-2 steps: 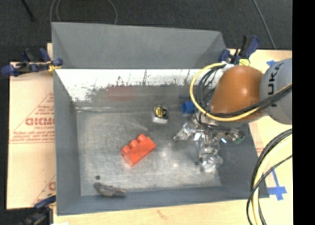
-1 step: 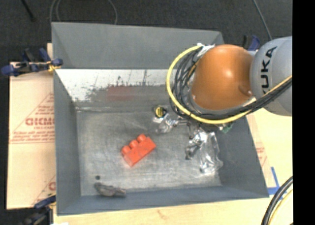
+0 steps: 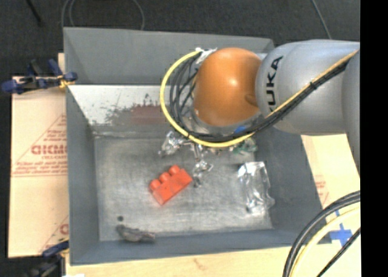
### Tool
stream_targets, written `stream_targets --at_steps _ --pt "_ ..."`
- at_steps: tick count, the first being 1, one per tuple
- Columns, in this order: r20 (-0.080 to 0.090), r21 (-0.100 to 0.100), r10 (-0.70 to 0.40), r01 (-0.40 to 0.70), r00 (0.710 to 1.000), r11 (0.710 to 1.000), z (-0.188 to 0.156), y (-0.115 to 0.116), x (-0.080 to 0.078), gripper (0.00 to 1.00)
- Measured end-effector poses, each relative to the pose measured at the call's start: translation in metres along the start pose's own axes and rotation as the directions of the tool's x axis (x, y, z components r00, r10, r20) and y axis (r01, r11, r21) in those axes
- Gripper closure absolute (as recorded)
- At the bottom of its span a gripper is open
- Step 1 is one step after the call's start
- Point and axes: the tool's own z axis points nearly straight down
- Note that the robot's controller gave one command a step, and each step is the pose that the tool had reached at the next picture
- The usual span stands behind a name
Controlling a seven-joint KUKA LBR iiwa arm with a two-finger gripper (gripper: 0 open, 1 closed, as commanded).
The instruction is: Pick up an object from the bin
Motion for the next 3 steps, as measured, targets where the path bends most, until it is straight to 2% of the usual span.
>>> stream_targets --at_steps 1,2,3 --pt "-0.003 0.006 -0.376 0.376 0.927 0.927 0.071 0.019 -0.016 0.00" --pt "0.006 0.011 -0.372 0.372 0.928 0.928 0.068 0.019 -0.019 1.00" --pt "-0.001 0.005 -0.534 0.534 0.846 0.846 -0.093 0.004 -0.034 1.00"
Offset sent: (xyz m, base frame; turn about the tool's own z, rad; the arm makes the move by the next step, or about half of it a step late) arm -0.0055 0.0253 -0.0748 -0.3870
